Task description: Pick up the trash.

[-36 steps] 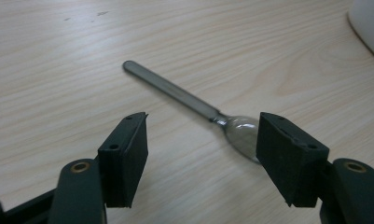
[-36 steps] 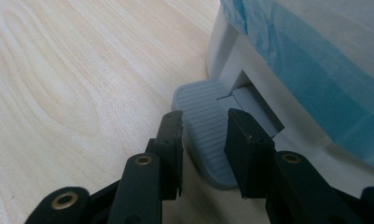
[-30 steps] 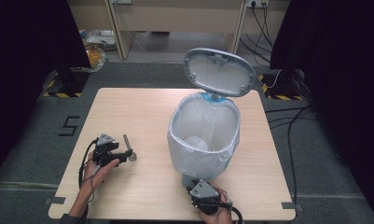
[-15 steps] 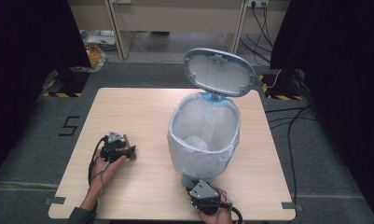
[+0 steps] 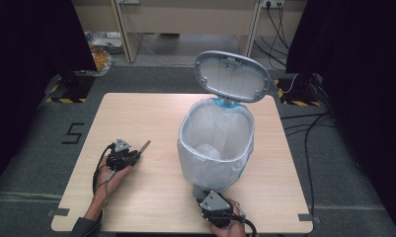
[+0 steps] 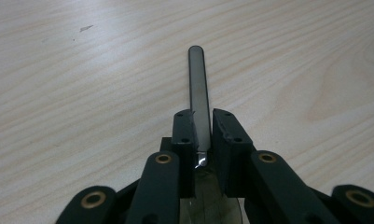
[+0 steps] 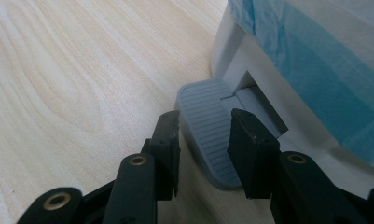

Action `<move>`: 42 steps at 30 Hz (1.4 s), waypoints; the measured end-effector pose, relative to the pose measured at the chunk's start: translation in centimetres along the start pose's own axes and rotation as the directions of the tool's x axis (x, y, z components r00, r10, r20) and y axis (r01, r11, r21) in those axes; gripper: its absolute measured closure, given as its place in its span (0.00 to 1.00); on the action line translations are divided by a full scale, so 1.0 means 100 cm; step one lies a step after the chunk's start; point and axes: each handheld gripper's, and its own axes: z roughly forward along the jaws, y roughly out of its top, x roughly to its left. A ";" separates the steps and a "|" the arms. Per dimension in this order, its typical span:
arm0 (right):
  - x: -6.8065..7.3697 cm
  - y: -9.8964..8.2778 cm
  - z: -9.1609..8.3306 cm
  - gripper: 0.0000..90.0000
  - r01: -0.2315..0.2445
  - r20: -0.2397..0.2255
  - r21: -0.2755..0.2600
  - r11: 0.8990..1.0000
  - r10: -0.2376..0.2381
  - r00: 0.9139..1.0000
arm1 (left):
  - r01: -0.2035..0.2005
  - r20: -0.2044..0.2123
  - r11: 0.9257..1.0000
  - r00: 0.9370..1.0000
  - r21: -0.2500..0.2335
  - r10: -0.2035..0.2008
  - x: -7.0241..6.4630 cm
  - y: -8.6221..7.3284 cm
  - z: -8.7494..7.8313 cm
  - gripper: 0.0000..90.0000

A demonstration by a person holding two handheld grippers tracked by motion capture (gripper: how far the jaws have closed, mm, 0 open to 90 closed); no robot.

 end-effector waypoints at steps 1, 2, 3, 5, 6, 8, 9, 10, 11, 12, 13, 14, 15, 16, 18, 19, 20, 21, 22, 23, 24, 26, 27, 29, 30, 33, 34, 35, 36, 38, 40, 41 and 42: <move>0.000 0.000 0.000 0.70 0.003 0.000 0.000 1.000 -0.003 1.000 | -0.001 0.004 1.000 1.000 0.002 0.001 0.001 0.000 0.000 0.88; 0.000 0.000 0.000 0.70 0.003 0.000 0.000 1.000 -0.003 1.000 | 0.000 0.007 1.000 1.000 0.002 0.000 0.002 0.001 0.000 0.88; 0.000 0.000 0.000 0.70 0.003 0.001 0.001 1.000 -0.003 1.000 | -0.004 0.006 1.000 1.000 0.000 0.004 0.002 0.001 0.000 0.88; 0.000 0.000 0.000 0.70 0.004 -0.001 0.000 1.000 -0.004 1.000 | -0.014 0.002 1.000 1.000 0.001 0.014 0.002 0.001 0.000 0.89; 0.000 0.000 0.000 0.70 0.005 0.001 0.001 1.000 -0.005 1.000 | -0.026 -0.006 1.000 1.000 0.003 0.026 0.002 0.001 0.000 0.89; 0.000 0.000 0.000 0.70 0.006 0.001 0.001 1.000 -0.006 1.000 | -0.025 -0.008 1.000 1.000 0.000 0.025 0.002 0.001 0.000 0.89; 0.000 0.000 0.000 0.70 0.005 0.000 0.002 1.000 -0.005 1.000 | -0.018 -0.006 1.000 1.000 -0.007 0.018 0.004 0.002 -0.002 0.89; 0.000 0.000 0.000 0.70 0.005 0.000 0.002 1.000 -0.005 1.000 | -0.018 -0.006 1.000 1.000 -0.007 0.018 0.004 0.002 -0.002 0.89; 0.000 0.000 0.000 0.70 0.005 -0.001 0.002 1.000 -0.005 1.000 | -0.019 0.000 1.000 1.000 -0.013 0.019 0.005 0.003 -0.005 0.89; 0.000 0.000 0.000 0.70 0.006 0.001 0.002 1.000 -0.006 1.000 | -0.015 0.009 1.000 1.000 -0.021 0.015 0.006 0.005 -0.008 0.89; 0.000 0.000 0.000 0.70 0.007 0.001 0.002 1.000 -0.007 1.000 | -0.015 0.012 1.000 1.000 -0.025 0.016 0.006 0.006 -0.010 0.89; 0.000 0.000 0.000 0.70 0.007 0.001 0.002 1.000 -0.007 1.000 | -0.015 0.012 1.000 1.000 -0.025 0.016 0.006 0.006 -0.010 0.89; 0.001 0.000 0.000 0.70 0.007 0.004 0.003 1.000 -0.007 1.000 | -0.014 0.020 0.999 1.000 -0.036 0.015 0.007 0.008 -0.014 0.89; 0.001 0.000 0.000 0.70 0.007 0.004 0.003 1.000 -0.007 1.000 | -0.008 0.031 0.999 0.999 -0.046 0.010 0.008 0.011 -0.019 0.89; 0.001 0.000 0.000 0.70 0.010 0.005 0.004 1.000 -0.010 1.000 | -0.006 0.036 0.999 0.999 -0.049 0.008 0.008 0.012 -0.021 0.89; 0.001 0.000 0.000 0.70 0.010 0.006 0.003 1.000 -0.010 1.000 | 0.004 0.047 0.998 0.999 -0.059 -0.001 0.008 0.014 -0.024 0.89; 0.001 0.000 0.000 0.70 0.011 0.005 0.003 1.000 -0.011 1.000 | 0.010 0.058 0.998 0.998 -0.066 -0.007 0.008 0.015 -0.027 0.89; 0.001 0.000 0.000 0.70 0.010 0.005 0.003 1.000 -0.010 1.000 | 0.009 0.063 0.997 0.998 -0.071 -0.004 0.008 0.017 -0.030 0.89; 0.001 0.000 0.000 0.70 0.008 0.004 0.003 1.000 -0.009 1.000 | 0.003 0.062 0.997 0.998 -0.073 0.002 0.007 0.018 -0.032 0.89; 0.001 0.000 0.000 0.70 0.012 0.005 0.003 1.000 -0.012 1.000 | -0.001 0.064 0.997 0.998 -0.081 0.007 0.007 0.020 -0.035 0.89; 0.001 0.000 0.000 0.70 0.012 0.005 0.003 1.000 -0.012 1.000 | -0.001 0.064 0.997 0.998 -0.081 0.007 0.007 0.020 -0.035 0.89; 0.000 0.000 0.000 0.70 0.008 0.001 0.002 1.000 -0.008 1.000 | -0.005 0.070 0.996 0.998 -0.090 0.011 0.005 0.024 -0.039 0.89; 0.000 0.000 0.000 0.70 0.007 0.002 0.002 1.000 -0.007 1.000 | -0.005 0.075 0.995 0.997 -0.095 0.012 0.004 0.026 -0.041 0.89; 0.000 0.000 0.000 0.70 0.006 0.002 0.002 1.000 -0.006 1.000 | -0.009 0.082 0.995 0.996 -0.104 0.018 0.003 0.030 -0.045 0.89; 0.000 0.000 0.000 0.70 0.006 0.002 0.002 1.000 -0.006 1.000 | -0.009 0.082 0.995 0.996 -0.104 0.018 0.003 0.030 -0.045 0.89; 0.000 0.000 0.000 0.70 0.005 0.005 0.002 1.000 -0.005 1.000 | -0.017 0.093 0.993 0.995 -0.115 0.028 0.000 0.036 -0.051 0.89; 0.000 0.000 0.000 0.70 0.007 0.002 0.001 1.000 -0.007 1.000 | -0.018 0.100 0.992 0.995 -0.121 0.031 -0.002 0.039 -0.054 0.89; 0.000 0.000 0.000 0.70 0.007 0.002 0.001 1.000 -0.007 1.000 | -0.019 0.104 0.992 0.994 -0.124 0.032 -0.003 0.040 -0.055 0.89; 0.000 0.000 0.000 0.70 0.007 0.002 0.001 1.000 -0.007 1.000 | -0.019 0.104 0.992 0.994 -0.124 0.032 -0.003 0.040 -0.055 0.89; 0.000 0.000 0.000 0.70 0.010 0.003 0.000 1.000 -0.010 1.000 | -0.004 0.148 0.992 0.989 -0.122 0.022 -0.003 0.046 -0.061 0.89; 0.000 0.000 0.000 0.70 0.007 0.000 -0.002 1.000 -0.007 1.000 | -0.013 0.150 0.993 0.988 -0.121 0.031 -0.004 0.050 -0.066 0.89; 0.000 0.000 0.000 0.70 0.008 -0.001 -0.002 1.000 -0.008 1.000 | -0.013 0.155 0.992 0.987 -0.124 0.032 -0.005 0.052 -0.068 0.89; 0.000 0.000 0.000 0.70 0.008 -0.002 -0.002 1.000 -0.008 1.000 | -0.007 0.173 0.991 0.984 -0.130 0.030 -0.005 0.055 -0.071 0.89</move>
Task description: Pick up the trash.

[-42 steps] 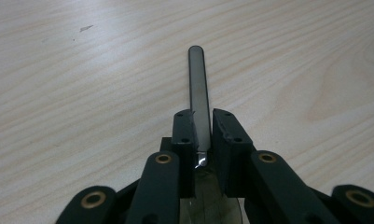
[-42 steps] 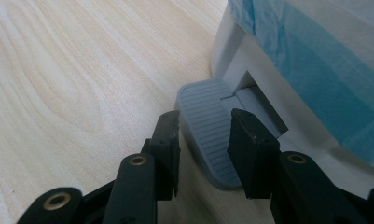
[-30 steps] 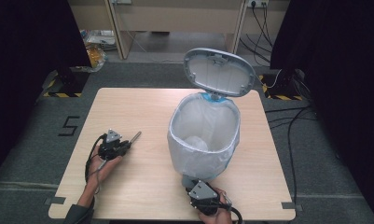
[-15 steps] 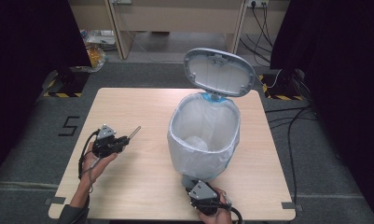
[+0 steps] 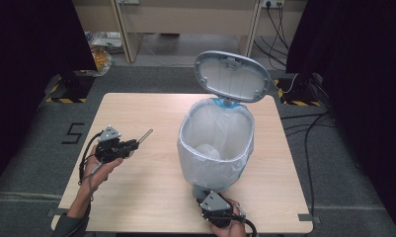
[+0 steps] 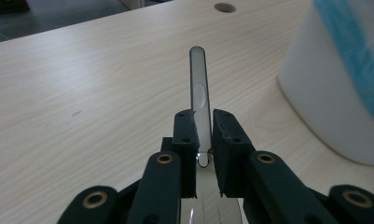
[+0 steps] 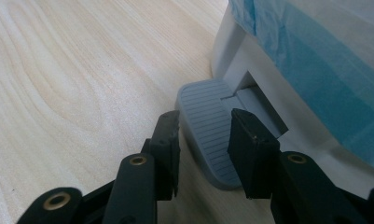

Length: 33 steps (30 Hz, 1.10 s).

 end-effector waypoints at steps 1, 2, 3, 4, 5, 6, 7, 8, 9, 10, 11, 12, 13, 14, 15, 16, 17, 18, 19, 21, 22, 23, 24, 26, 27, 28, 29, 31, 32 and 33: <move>0.000 0.000 0.000 0.70 -0.002 0.000 0.001 1.000 0.002 1.000 | -0.001 0.005 1.000 1.000 -0.003 0.001 -0.001 0.002 -0.001 0.89; 0.000 0.000 0.000 0.70 -0.002 0.000 0.001 1.000 0.002 1.000 | -0.001 0.005 1.000 1.000 -0.003 0.001 -0.001 0.002 -0.001 0.89; 0.000 0.000 0.000 0.70 0.003 0.001 0.000 1.000 -0.003 1.000 | -0.021 0.006 1.000 1.000 -0.006 0.021 -0.004 0.008 -0.006 0.89; 0.000 0.000 0.000 0.70 0.001 0.000 0.001 1.000 -0.001 1.000 | -0.021 0.006 1.000 1.000 -0.006 0.021 -0.004 0.008 -0.006 0.89; 0.000 0.000 0.000 0.70 0.002 0.001 0.000 1.000 -0.002 1.000 | -0.031 0.010 0.999 0.999 -0.017 0.031 -0.007 0.014 -0.011 0.89; 0.000 0.000 0.000 0.70 0.002 0.001 0.000 1.000 -0.002 1.000 | -0.035 0.016 0.999 0.999 -0.031 0.036 -0.009 0.018 -0.015 0.89; 0.001 0.000 0.000 0.70 -0.002 0.003 0.001 1.000 0.002 1.000 | -0.037 0.022 0.999 0.999 -0.040 0.037 -0.011 0.020 -0.018 0.89; 0.000 0.000 0.000 0.70 0.002 0.002 0.000 1.000 -0.002 1.000 | -0.040 0.030 0.998 0.999 -0.050 0.042 -0.013 0.023 -0.022 0.89; 0.000 0.000 0.000 0.70 0.002 0.000 0.000 1.000 -0.002 1.000 | -0.044 0.035 0.997 0.998 -0.058 0.046 -0.014 0.026 -0.024 0.89; 0.000 0.000 0.000 0.70 0.002 0.000 0.001 1.000 -0.002 1.000 | -0.044 0.035 0.997 0.998 -0.058 0.046 -0.014 0.026 -0.024 0.89; 0.000 0.000 0.000 0.70 0.003 0.002 0.001 1.000 -0.003 1.000 | -0.052 0.040 0.996 0.998 -0.066 0.055 -0.016 0.030 -0.028 0.89; 0.001 0.000 0.000 0.70 -0.002 0.004 0.002 1.000 0.002 1.000 | -0.052 0.040 0.996 0.998 -0.066 0.055 -0.016 0.030 -0.028 0.89; 0.001 0.000 0.000 0.70 -0.001 0.003 0.002 1.000 0.001 1.000 | -0.052 0.043 0.996 0.998 -0.070 0.056 -0.017 0.032 -0.030 0.89; 0.001 0.000 0.000 0.70 -0.001 0.003 0.002 1.000 0.001 1.000 | -0.052 0.049 0.996 0.997 -0.072 0.055 -0.016 0.032 -0.031 0.89; 0.000 0.000 0.000 0.70 0.004 0.001 0.001 1.000 -0.004 1.000 | -0.051 0.049 0.996 0.997 -0.073 0.055 -0.017 0.033 -0.032 0.89; 0.000 0.000 0.000 0.70 0.002 0.002 0.001 1.000 -0.002 1.000 | -0.053 0.047 0.996 0.997 -0.074 0.057 -0.017 0.034 -0.033 0.89; 0.001 0.000 0.000 0.70 0.000 0.003 0.002 1.000 0.000 1.000 | -0.051 0.052 0.996 0.997 -0.077 0.055 -0.016 0.034 -0.033 0.89; 0.001 0.000 0.000 0.70 0.000 0.003 0.002 1.000 0.000 1.000 | -0.051 0.052 0.996 0.997 -0.077 0.055 -0.016 0.034 -0.033 0.89; 0.001 0.000 0.000 0.70 0.000 0.003 0.002 1.000 0.000 1.000 | -0.048 0.055 0.996 0.997 -0.081 0.053 -0.017 0.035 -0.035 0.89; 0.001 0.000 0.000 0.70 0.001 0.002 0.002 1.000 -0.001 1.000 | -0.052 0.058 0.995 0.997 -0.089 0.058 -0.019 0.039 -0.038 0.89; 0.001 0.000 0.000 0.70 0.001 0.002 0.002 1.000 -0.001 1.000 | -0.052 0.058 0.995 0.997 -0.089 0.058 -0.019 0.039 -0.038 0.89; 0.001 0.000 0.000 0.70 0.001 0.003 0.002 1.000 -0.001 1.000 | -0.056 0.064 0.993 0.996 -0.105 0.063 -0.021 0.042 -0.041 0.89; 0.001 0.000 0.000 0.70 0.001 0.003 0.002 1.000 -0.001 1.000 | -0.056 0.064 0.993 0.996 -0.105 0.063 -0.021 0.042 -0.041 0.89; 0.001 0.000 0.000 0.70 0.001 0.002 0.002 1.000 -0.001 1.000 | -0.071 0.065 0.989 0.995 -0.127 0.079 -0.027 0.048 -0.046 0.89; 0.001 0.000 0.000 0.70 0.001 0.003 0.002 1.000 -0.001 1.000 | -0.074 0.067 0.989 0.994 -0.129 0.083 -0.028 0.050 -0.047 0.89; 0.001 0.000 0.000 0.70 0.001 0.003 0.002 1.000 -0.001 1.000 | -0.074 0.067 0.989 0.994 -0.129 0.083 -0.028 0.050 -0.047 0.89; 0.001 0.000 0.000 0.70 0.001 0.002 0.002 1.000 -0.001 1.000 | -0.078 0.072 0.987 0.993 -0.143 0.089 -0.030 0.054 -0.049 0.89; 0.001 0.000 0.000 0.70 0.002 0.003 0.003 1.000 -0.002 1.000 | -0.082 0.088 0.983 0.991 -0.164 0.097 -0.035 0.060 -0.052 0.89; 0.001 0.000 0.000 0.70 0.002 0.003 0.003 1.000 -0.002 1.000 | -0.082 0.088 0.983 0.991 -0.164 0.097 -0.035 0.060 -0.052 0.89; 0.001 0.000 0.000 0.70 0.005 0.006 0.004 1.000 -0.005 1.000 | -0.088 0.092 0.981 0.990 -0.176 0.105 -0.038 0.064 -0.053 0.89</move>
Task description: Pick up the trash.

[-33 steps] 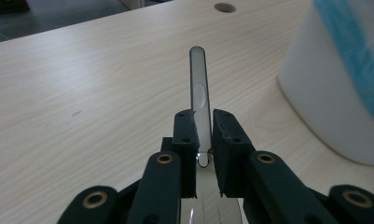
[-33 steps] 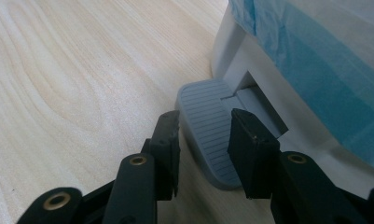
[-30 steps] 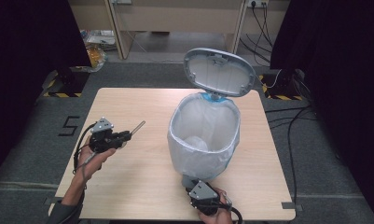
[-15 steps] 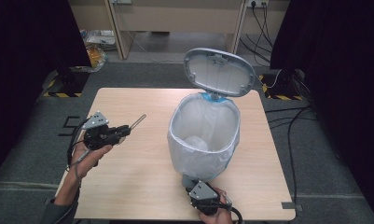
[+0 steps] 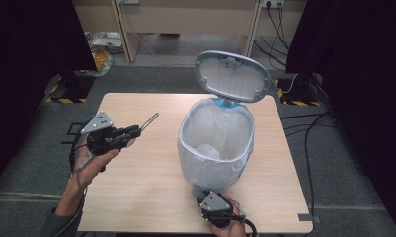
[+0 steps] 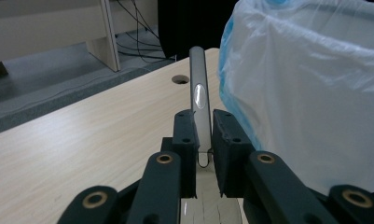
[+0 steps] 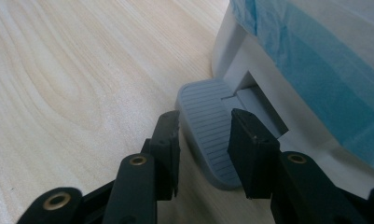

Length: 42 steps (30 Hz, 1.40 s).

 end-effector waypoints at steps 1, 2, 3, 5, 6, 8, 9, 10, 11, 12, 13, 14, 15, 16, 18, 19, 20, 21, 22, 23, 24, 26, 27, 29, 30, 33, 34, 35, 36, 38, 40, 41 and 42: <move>0.000 0.000 0.000 0.70 0.000 0.000 0.000 1.000 0.000 1.000 | 0.000 0.000 1.000 1.000 0.000 0.000 0.000 0.000 0.000 0.89; 0.000 0.000 0.000 0.70 0.000 0.000 0.000 1.000 0.000 1.000 | -0.002 0.014 1.000 1.000 -0.012 0.002 -0.002 0.006 0.000 0.89; 0.000 0.000 0.000 0.70 0.000 0.000 0.000 1.000 0.000 1.000 | -0.002 0.014 1.000 1.000 -0.012 0.002 -0.002 0.006 0.000 0.89; 0.000 0.000 0.000 0.70 0.001 -0.001 -0.001 1.000 -0.001 1.000 | -0.020 0.020 0.999 1.000 -0.026 0.020 -0.007 0.015 0.000 0.89; 0.000 0.000 0.000 0.70 0.002 -0.002 0.000 1.000 -0.002 1.000 | -0.024 0.019 0.999 1.000 -0.029 0.024 -0.008 0.017 0.000 0.89; 0.000 0.000 0.000 0.70 0.001 -0.003 0.000 1.000 -0.001 1.000 | -0.034 0.020 0.999 0.999 -0.036 0.035 -0.011 0.022 0.000 0.89; 0.000 0.000 0.000 0.70 0.001 -0.003 0.000 1.000 -0.001 1.000 | -0.035 0.022 0.999 0.999 -0.041 0.036 -0.011 0.024 0.000 0.89; 0.000 0.000 0.000 0.70 0.000 -0.005 0.001 1.000 0.000 1.000 | -0.034 0.022 0.998 0.999 -0.045 0.035 -0.012 0.025 0.000 0.89; 0.000 0.000 0.000 0.70 0.001 -0.002 0.000 1.000 -0.001 1.000 | -0.034 0.022 0.998 0.999 -0.045 0.035 -0.012 0.025 0.000 0.89; 0.000 0.000 0.000 0.70 0.001 -0.002 0.001 1.000 -0.001 1.000 | -0.032 0.026 0.998 0.999 -0.059 0.034 -0.013 0.028 0.000 0.89; 0.000 0.000 0.000 0.70 0.004 -0.001 0.000 1.000 -0.004 1.000 | -0.034 0.030 0.998 0.999 -0.061 0.036 -0.014 0.029 -0.001 0.89; 0.000 0.000 0.000 0.70 0.005 -0.001 0.000 1.000 -0.005 1.000 | -0.035 0.031 0.997 0.999 -0.065 0.037 -0.014 0.030 -0.001 0.89; 0.000 0.000 0.000 0.70 0.004 -0.001 0.000 1.000 -0.004 1.000 | -0.035 0.031 0.997 0.999 -0.065 0.037 -0.014 0.030 -0.001 0.89; 0.000 0.000 0.000 0.70 0.006 -0.001 -0.001 1.000 -0.006 1.000 | -0.035 0.038 0.997 0.999 -0.075 0.038 -0.017 0.033 -0.001 0.89; -0.001 0.000 0.000 0.70 0.007 -0.001 -0.003 1.000 -0.007 1.000 | -0.038 0.043 0.996 0.998 -0.078 0.041 -0.019 0.035 -0.001 0.89; 0.000 0.000 0.000 0.70 0.002 -0.002 0.000 1.000 -0.002 1.000 | -0.046 0.051 0.996 0.997 -0.082 0.050 -0.023 0.040 0.000 0.89; 0.000 0.000 0.000 0.70 0.002 -0.002 0.000 1.000 -0.002 1.000 | -0.048 0.054 0.995 0.997 -0.084 0.052 -0.024 0.041 0.001 0.89; 0.000 0.000 0.000 0.70 0.002 -0.002 0.000 1.000 -0.002 1.000 | -0.052 0.062 0.995 0.996 -0.086 0.058 -0.027 0.044 0.002 0.89; 0.000 0.000 0.000 0.70 0.003 -0.002 0.000 1.000 -0.003 1.000 | -0.056 0.066 0.995 0.996 -0.088 0.062 -0.029 0.046 0.003 0.89; 0.000 0.000 0.000 0.70 0.003 -0.002 0.001 1.000 -0.003 1.000 | -0.065 0.070 0.994 0.995 -0.089 0.072 -0.032 0.048 0.004 0.89; 0.000 0.000 0.000 0.70 0.003 -0.001 0.000 1.000 -0.003 1.000 | -0.069 0.075 0.993 0.994 -0.091 0.076 -0.034 0.050 0.006 0.89; 0.001 0.000 0.000 0.70 0.000 0.001 0.000 1.000 0.000 1.000 | -0.075 0.087 0.993 0.993 -0.096 0.084 -0.038 0.054 0.009 0.89; 0.001 0.000 0.000 0.70 0.000 0.001 0.000 1.000 0.000 1.000 | -0.075 0.087 0.993 0.993 -0.096 0.084 -0.038 0.054 0.009 0.89; 0.000 0.000 0.000 0.70 0.002 0.001 -0.001 1.000 -0.002 1.000 | -0.090 0.101 0.991 0.990 -0.100 0.100 -0.045 0.060 0.013 0.89; 0.001 0.000 0.000 0.70 0.000 0.000 -0.001 1.000 0.000 1.000 | -0.090 0.101 0.991 0.990 -0.100 0.100 -0.045 0.060 0.013 0.89; 0.000 0.000 0.000 0.70 0.001 0.000 -0.001 1.000 -0.001 1.000 | -0.103 0.116 0.989 0.987 -0.102 0.115 -0.053 0.065 0.017 0.89; 0.000 0.000 0.000 0.70 0.001 0.000 -0.001 1.000 -0.001 1.000 | -0.103 0.116 0.989 0.987 -0.102 0.115 -0.053 0.065 0.017 0.89; 0.000 0.000 0.000 0.70 0.002 0.000 -0.001 1.000 -0.002 1.000 | -0.111 0.120 0.988 0.985 -0.106 0.123 -0.056 0.068 0.018 0.89; 0.000 0.000 0.000 0.70 0.001 0.000 -0.001 1.000 -0.001 1.000 | -0.112 0.124 0.988 0.984 -0.107 0.125 -0.057 0.069 0.019 0.89; 0.000 0.000 0.000 0.70 0.000 0.000 -0.001 1.000 0.000 1.000 | -0.115 0.131 0.987 0.983 -0.109 0.129 -0.059 0.071 0.019 0.89; 0.000 0.000 0.000 0.70 0.001 0.000 -0.001 1.000 -0.001 1.000 | -0.115 0.134 0.987 0.983 -0.110 0.130 -0.061 0.074 0.021 0.89; 0.000 0.000 0.000 0.70 0.001 0.000 -0.001 1.000 -0.001 1.000 | -0.116 0.136 0.987 0.982 -0.111 0.131 -0.062 0.075 0.022 0.89; 0.000 0.000 0.000 0.70 0.000 -0.001 -0.001 1.000 0.000 1.000 | -0.117 0.137 0.987 0.982 -0.112 0.132 -0.063 0.076 0.023 0.89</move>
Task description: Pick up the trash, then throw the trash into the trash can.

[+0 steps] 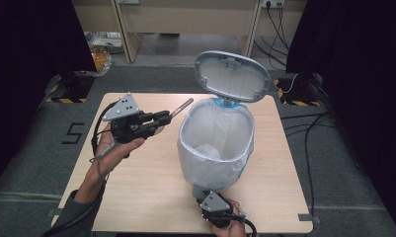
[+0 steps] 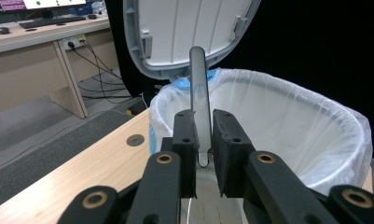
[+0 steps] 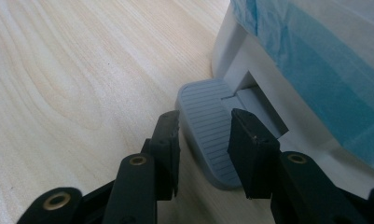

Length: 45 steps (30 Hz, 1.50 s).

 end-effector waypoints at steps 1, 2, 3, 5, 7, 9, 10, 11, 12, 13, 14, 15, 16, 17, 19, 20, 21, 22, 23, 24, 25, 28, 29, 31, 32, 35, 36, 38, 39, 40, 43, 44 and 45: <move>0.000 0.000 0.000 0.70 0.000 0.000 0.000 1.000 0.000 1.000 | 0.000 0.000 1.000 1.000 0.000 0.000 0.000 0.000 0.000 0.89; 0.000 0.000 0.000 0.70 0.000 -0.001 0.000 1.000 0.000 1.000 | 0.000 0.007 1.000 1.000 -0.003 0.000 -0.001 0.001 0.002 0.89; 0.000 0.000 0.000 0.70 -0.002 -0.001 0.000 1.000 0.002 1.000 | -0.001 0.011 1.000 1.000 -0.002 0.001 -0.002 0.002 0.003 0.89; 0.000 0.000 0.000 0.70 -0.003 -0.001 0.000 1.000 0.003 1.000 | -0.005 0.020 1.000 1.000 0.000 0.005 -0.004 0.003 0.007 0.89; 0.000 0.000 0.000 0.70 -0.004 -0.001 0.000 1.000 0.004 1.000 | -0.010 0.029 1.000 1.000 0.000 0.010 -0.007 0.006 0.012 0.89; 0.000 0.000 0.000 0.70 -0.003 -0.001 0.000 1.000 0.003 1.000 | -0.013 0.031 1.000 0.999 0.003 0.013 -0.008 0.007 0.013 0.89; 0.000 0.000 0.000 0.70 -0.003 0.000 0.000 1.000 0.003 1.000 | -0.014 0.034 1.000 0.999 0.001 0.014 -0.009 0.008 0.015 0.89; 0.000 0.000 0.000 0.70 -0.002 -0.001 0.000 1.000 0.002 1.000 | -0.014 0.041 1.000 0.999 0.000 0.014 -0.011 0.009 0.016 0.89; 0.000 0.000 0.000 0.70 -0.002 0.000 -0.001 1.000 0.002 1.000 | -0.016 0.040 1.000 0.999 0.000 0.016 -0.011 0.010 0.016 0.89; 0.000 0.000 0.000 0.70 -0.002 0.000 0.000 1.000 0.002 1.000 | -0.017 0.041 1.000 0.999 -0.003 0.017 -0.012 0.011 0.017 0.89; 0.000 0.000 0.000 0.70 0.000 0.000 0.000 1.000 0.000 1.000 | -0.016 0.044 1.000 0.999 -0.004 0.016 -0.013 0.011 0.018 0.89; 0.000 0.000 0.000 0.70 0.000 -0.001 0.000 1.000 0.000 1.000 | -0.015 0.050 1.000 0.999 -0.005 0.015 -0.013 0.012 0.018 0.89; 0.000 0.000 0.000 0.70 -0.003 -0.001 0.000 1.000 0.003 1.000 | -0.019 0.050 1.000 0.999 -0.004 0.019 -0.014 0.012 0.019 0.89; 0.000 0.000 0.000 0.70 -0.003 -0.001 0.000 1.000 0.003 1.000 | -0.021 0.050 1.000 0.999 -0.006 0.021 -0.015 0.013 0.021 0.89; 0.000 0.000 0.000 0.70 0.000 0.000 -0.001 1.000 0.000 1.000 | -0.026 0.055 1.000 0.998 -0.005 0.026 -0.017 0.013 0.023 0.89; 0.000 0.000 0.000 0.70 -0.002 -0.001 0.000 1.000 0.002 1.000 | -0.021 0.060 1.000 0.998 -0.006 0.022 -0.018 0.013 0.024 0.89; 0.000 0.000 0.000 0.70 -0.001 0.000 0.000 1.000 0.001 1.000 | -0.021 0.060 1.000 0.998 -0.006 0.022 -0.018 0.013 0.024 0.89; 0.000 0.000 0.000 0.70 0.000 0.001 0.000 1.000 0.000 1.000 | -0.022 0.063 1.000 0.998 -0.004 0.022 -0.019 0.013 0.026 0.89; 0.000 0.000 0.000 0.70 0.000 0.001 0.000 1.000 0.000 1.000 | -0.023 0.065 1.000 0.998 -0.003 0.023 -0.020 0.013 0.027 0.89; 0.000 0.000 0.000 0.70 0.002 0.001 0.000 1.000 -0.002 1.000 | -0.024 0.068 1.000 0.997 -0.004 0.024 -0.021 0.014 0.029 0.89; 0.000 0.000 0.000 0.70 0.001 0.000 -0.001 1.000 -0.001 1.000 | -0.024 0.071 1.000 0.997 -0.003 0.024 -0.022 0.015 0.030 0.89; 0.000 0.000 0.000 0.70 0.000 0.000 -0.001 1.000 0.000 1.000 | -0.024 0.080 1.000 0.997 -0.004 0.024 -0.025 0.016 0.035 0.89; 0.000 0.000 0.000 0.70 -0.001 -0.001 0.000 1.000 0.001 1.000 | -0.024 0.084 1.000 0.996 -0.002 0.025 -0.025 0.016 0.037 0.89; 0.000 0.000 0.000 0.70 0.000 0.000 0.000 1.000 0.000 1.000 | -0.025 0.092 1.000 0.995 0.003 0.024 -0.029 0.017 0.043 0.89; 0.000 0.000 0.000 0.70 0.000 0.000 0.000 1.000 0.000 1.000 | -0.028 0.095 1.000 0.995 0.004 0.028 -0.029 0.018 0.044 0.89; 0.000 0.000 0.000 0.70 0.001 0.000 0.000 1.000 -0.001 1.000 | -0.025 0.103 1.000 0.994 0.009 0.023 -0.032 0.018 0.052 0.89; 0.000 0.000 0.000 0.70 0.001 0.000 0.000 1.000 -0.001 1.000 | -0.026 0.107 1.000 0.994 0.012 0.024 -0.032 0.018 0.055 0.89; 0.000 0.000 0.000 0.70 0.000 -0.001 -0.001 1.000 0.000 1.000 | -0.027 0.112 0.999 0.993 0.018 0.025 -0.034 0.018 0.059 0.89; 0.000 0.000 0.000 0.70 -0.001 -0.001 -0.001 1.000 0.001 1.000 | -0.030 0.113 0.999 0.993 0.024 0.027 -0.035 0.017 0.062 0.89; 0.000 0.000 0.000 0.70 0.000 -0.002 -0.001 1.000 0.000 1.000 | -0.029 0.115 0.999 0.993 0.026 0.026 -0.035 0.017 0.063 0.89; 0.000 0.000 0.000 0.70 0.001 -0.002 -0.001 1.000 -0.001 1.000 | -0.027 0.121 0.999 0.992 0.033 0.023 -0.036 0.016 0.068 0.89; 0.000 0.000 0.000 0.70 0.001 -0.002 -0.001 1.000 -0.001 1.000 | -0.025 0.125 0.999 0.992 0.037 0.020 -0.037 0.015 0.071 0.89; 0.000 0.000 0.000 0.70 0.000 -0.001 -0.001 1.000 0.000 1.000 | -0.025 0.128 0.999 0.992 0.043 0.019 -0.037 0.014 0.073 0.89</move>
